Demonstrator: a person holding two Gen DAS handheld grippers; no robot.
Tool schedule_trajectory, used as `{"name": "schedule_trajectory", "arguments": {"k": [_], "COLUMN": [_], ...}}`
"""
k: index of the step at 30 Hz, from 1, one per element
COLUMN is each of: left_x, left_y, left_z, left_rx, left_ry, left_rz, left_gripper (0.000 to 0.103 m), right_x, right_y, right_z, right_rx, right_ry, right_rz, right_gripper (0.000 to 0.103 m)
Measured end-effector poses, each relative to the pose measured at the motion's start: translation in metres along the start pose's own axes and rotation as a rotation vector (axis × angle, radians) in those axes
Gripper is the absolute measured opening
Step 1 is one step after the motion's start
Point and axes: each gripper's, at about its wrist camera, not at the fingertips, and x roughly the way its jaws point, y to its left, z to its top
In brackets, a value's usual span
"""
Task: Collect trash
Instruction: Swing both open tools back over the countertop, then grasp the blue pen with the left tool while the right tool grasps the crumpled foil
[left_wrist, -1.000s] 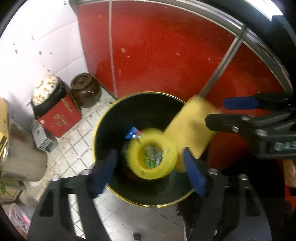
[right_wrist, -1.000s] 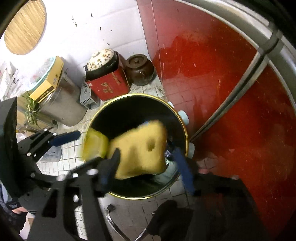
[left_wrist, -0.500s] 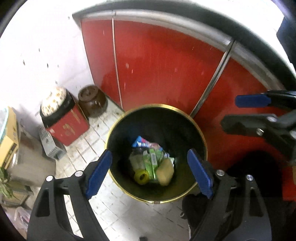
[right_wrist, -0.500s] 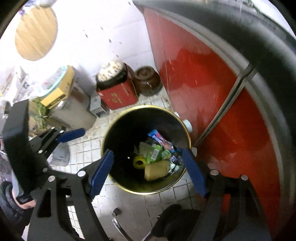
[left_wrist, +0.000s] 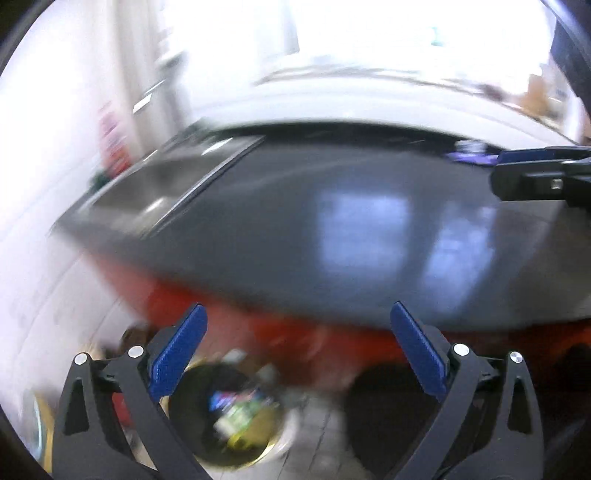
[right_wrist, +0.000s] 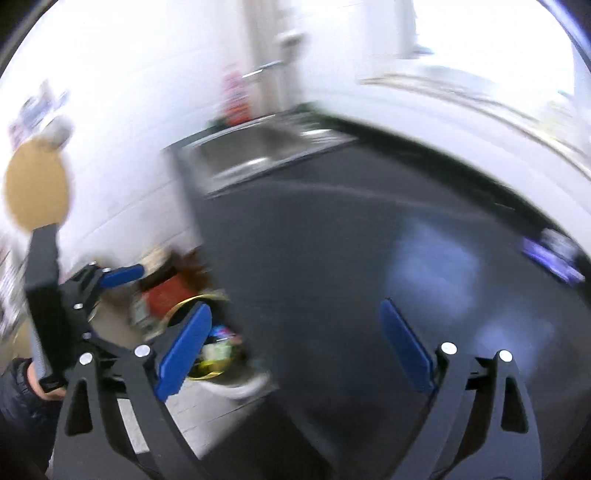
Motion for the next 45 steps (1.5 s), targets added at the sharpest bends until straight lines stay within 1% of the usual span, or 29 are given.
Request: {"name": "schedule_trajectory", "arguments": {"k": [2, 3, 4, 5, 6, 8, 10, 14, 17, 19, 20, 24, 26, 30, 35, 38, 40, 42, 44, 45], "left_x": [0.002, 0.004, 0.005, 0.006, 0.007, 0.008, 0.013, 0.018, 0.023, 0.031, 0.037, 0.064, 0.085, 0.137, 0.211, 0.243, 0.265, 0.284, 0.301, 0.306], "left_y": [-0.044, -0.071, -0.094, -0.114, -0.140, -0.187, -0.219, -0.265, -0.270, -0.273, -0.274, -0.269, -0.268, -0.270, -0.274, -0.278, -0.283, -0.289, -0.294, -0.294], "left_z": [0.025, 0.037, 0.047, 0.054, 0.060, 0.068, 0.071, 0.073, 0.076, 0.081, 0.085, 0.101, 0.115, 0.145, 0.195, 0.218, 0.236, 0.248, 0.258, 0.259], "left_rx": [0.051, 0.077, 0.098, 0.119, 0.149, 0.202, 0.253, 0.322, 0.340, 0.349, 0.352, 0.343, 0.334, 0.356, 0.370, 0.361, 0.369, 0.396, 0.417, 0.428], "left_ry": [-0.036, -0.051, -0.060, -0.067, -0.075, -0.084, -0.077, -0.059, -0.046, -0.035, -0.026, 0.005, 0.018, 0.037, 0.068, 0.087, 0.094, 0.096, 0.109, 0.107], "left_rz": [-0.079, -0.126, -0.158, -0.191, -0.233, -0.314, -0.359, -0.403, -0.420, -0.418, -0.419, -0.434, -0.454, -0.457, -0.493, -0.539, -0.575, -0.585, -0.598, -0.597], "left_gripper": [0.096, 0.096, 0.096, 0.096, 0.096, 0.096, 0.096, 0.096, 0.096, 0.096, 0.096, 0.096, 0.096, 0.096, 0.096, 0.096, 0.096, 0.096, 0.096, 0.096], "right_x": [-0.025, -0.043, -0.053, -0.067, -0.076, -0.099, -0.116, -0.130, -0.127, -0.124, -0.119, -0.091, -0.072, -0.033, 0.045, 0.094, 0.125, 0.148, 0.168, 0.176], "right_y": [-0.047, -0.078, -0.096, -0.121, -0.138, -0.175, -0.204, -0.233, -0.240, -0.242, -0.240, -0.255, -0.268, -0.295, -0.347, -0.376, -0.394, -0.408, -0.418, -0.422], "right_z": [-0.014, -0.024, -0.031, -0.042, -0.049, -0.073, -0.092, -0.112, -0.115, -0.116, -0.111, -0.090, -0.073, -0.036, 0.028, 0.059, 0.074, 0.084, 0.090, 0.090], "right_rx": [0.064, 0.114, 0.144, 0.181, 0.202, 0.263, 0.311, 0.352, 0.359, 0.363, 0.362, 0.357, 0.354, 0.350, 0.365, 0.366, 0.377, 0.392, 0.397, 0.400], "right_ry": [-0.020, -0.031, -0.033, -0.032, -0.029, -0.031, -0.026, -0.025, -0.024, -0.020, -0.015, 0.006, 0.014, 0.028, 0.054, 0.084, 0.109, 0.130, 0.158, 0.167], "right_rz": [-0.079, -0.124, -0.153, -0.195, -0.219, -0.278, -0.306, -0.342, -0.340, -0.333, -0.327, -0.310, -0.306, -0.298, -0.283, -0.285, -0.269, -0.250, -0.246, -0.243], "right_gripper": [0.090, 0.090, 0.090, 0.090, 0.090, 0.090, 0.090, 0.090, 0.090, 0.090, 0.090, 0.090, 0.090, 0.090, 0.090, 0.089, 0.087, 0.084, 0.075, 0.074]}}
